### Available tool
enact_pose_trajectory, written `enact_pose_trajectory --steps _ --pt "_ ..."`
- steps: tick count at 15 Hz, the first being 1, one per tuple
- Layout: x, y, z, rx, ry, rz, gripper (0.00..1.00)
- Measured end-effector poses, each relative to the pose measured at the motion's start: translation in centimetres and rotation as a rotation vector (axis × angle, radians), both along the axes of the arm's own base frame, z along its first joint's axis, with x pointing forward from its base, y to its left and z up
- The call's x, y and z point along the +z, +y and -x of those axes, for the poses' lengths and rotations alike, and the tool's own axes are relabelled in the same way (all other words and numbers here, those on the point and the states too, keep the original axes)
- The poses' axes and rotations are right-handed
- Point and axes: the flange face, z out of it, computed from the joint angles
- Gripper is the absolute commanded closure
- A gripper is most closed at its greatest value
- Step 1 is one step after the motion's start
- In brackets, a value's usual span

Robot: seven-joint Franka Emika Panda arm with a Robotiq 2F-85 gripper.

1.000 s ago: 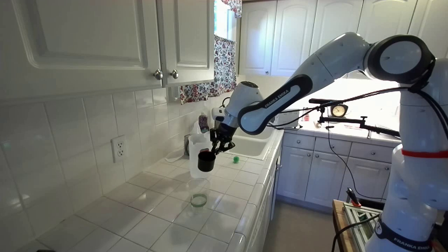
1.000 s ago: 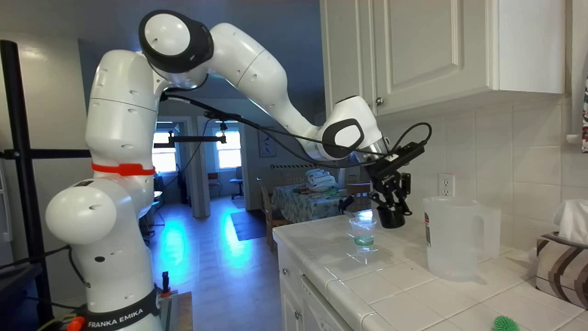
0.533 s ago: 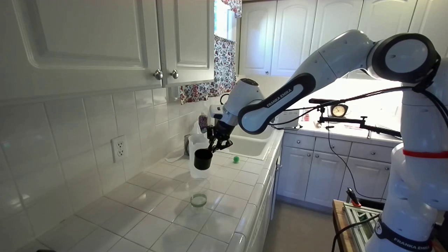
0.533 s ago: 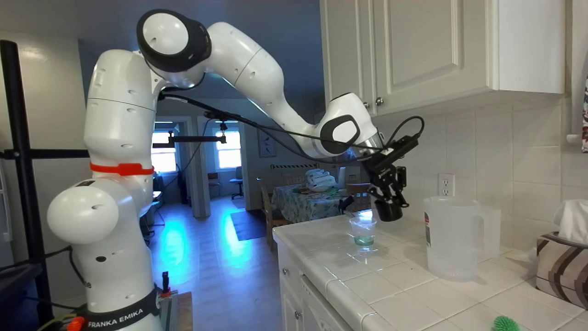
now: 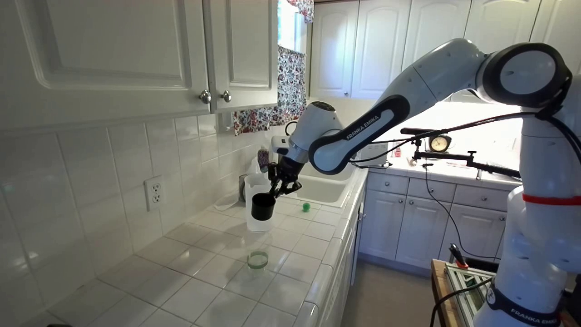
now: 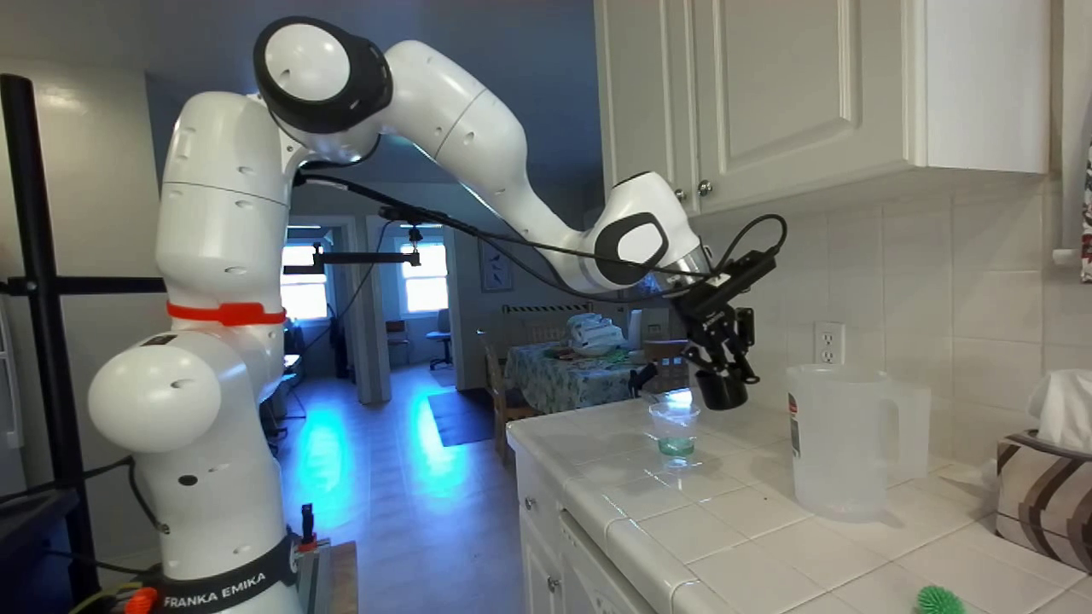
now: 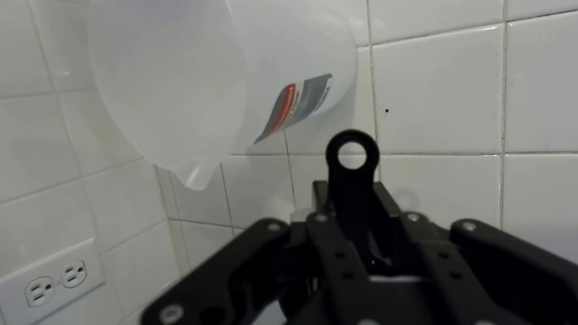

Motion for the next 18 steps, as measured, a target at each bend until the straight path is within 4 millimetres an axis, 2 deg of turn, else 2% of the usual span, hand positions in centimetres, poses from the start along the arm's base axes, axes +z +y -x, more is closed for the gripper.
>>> enact_pose_trajectory --steps 8,14,18 --pt "0.4 2.4 -0.3 0.077 -0.019 0.079 0.94" --pt "1.2 2.5 -0.4 0.118 -0.088 0.176 0.94" --pt "1.2 3.4 -0.4 0.153 -0.101 0.196 0.94"
